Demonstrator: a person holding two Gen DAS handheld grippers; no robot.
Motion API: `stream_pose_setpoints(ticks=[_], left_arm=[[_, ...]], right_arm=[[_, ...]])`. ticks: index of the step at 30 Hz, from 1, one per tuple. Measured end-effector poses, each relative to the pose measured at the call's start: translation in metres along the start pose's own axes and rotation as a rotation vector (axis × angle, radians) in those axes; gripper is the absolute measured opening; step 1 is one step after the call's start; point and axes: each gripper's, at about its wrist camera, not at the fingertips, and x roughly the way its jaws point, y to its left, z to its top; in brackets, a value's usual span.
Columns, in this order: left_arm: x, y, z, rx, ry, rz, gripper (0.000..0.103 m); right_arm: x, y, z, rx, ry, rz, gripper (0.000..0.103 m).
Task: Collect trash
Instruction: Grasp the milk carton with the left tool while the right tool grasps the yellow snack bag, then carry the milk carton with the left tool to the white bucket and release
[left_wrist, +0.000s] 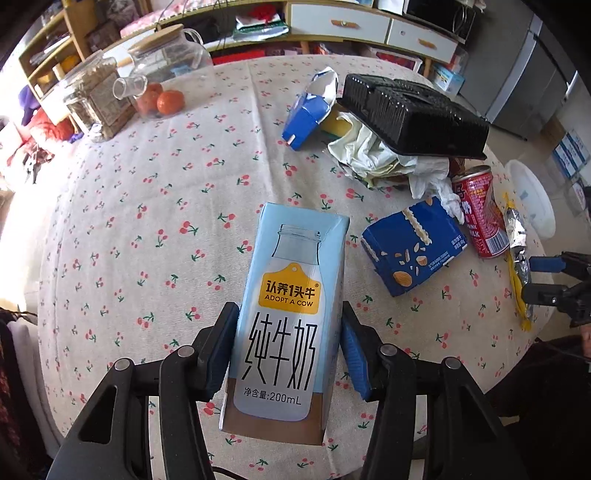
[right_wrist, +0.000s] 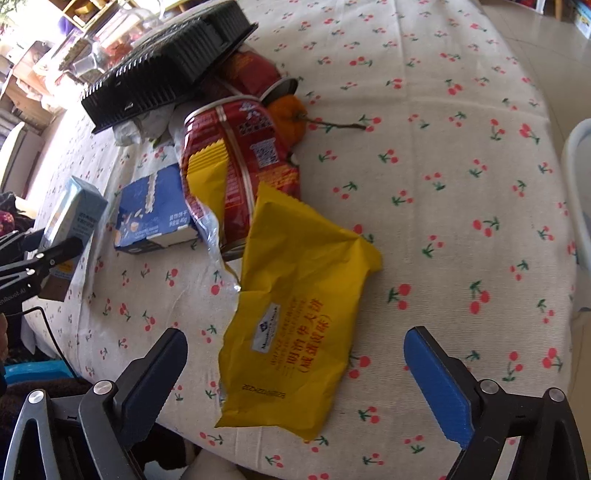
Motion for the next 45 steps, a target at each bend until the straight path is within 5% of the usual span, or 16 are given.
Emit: stream_pose_setpoints(ticks=[6, 10, 13, 20, 28, 45], left_arm=[[-0.023, 0.000, -0.002, -0.039, -0.064, -0.013, 0.056], [-0.024, -0.003, 0.007, -0.047, -0.061, -0.013, 0.056], [-0.022, -0.001, 0.013, -0.061, -0.063, -0.026, 0.056], [-0.028, -0.003, 0.026, -0.073, -0.099, -0.058, 0.056], [-0.042, -0.048, 0.047, -0.011, -0.141, -0.104, 0.056], [-0.016, -0.249, 0.106, 0.232, -0.106, -0.263, 0.056]], right_arm=[[0.021, 0.007, 0.002, -0.015, 0.045, -0.041, 0.073], [0.019, 0.011, 0.001, -0.062, 0.007, -0.107, 0.051], [0.015, 0.007, -0.001, -0.061, -0.011, -0.111, 0.043], [-0.027, -0.013, -0.005, -0.027, -0.087, -0.096, 0.041], [-0.080, -0.049, -0.006, 0.048, -0.206, -0.120, 0.041], [-0.160, -0.190, -0.049, 0.330, -0.322, -0.207, 0.041]])
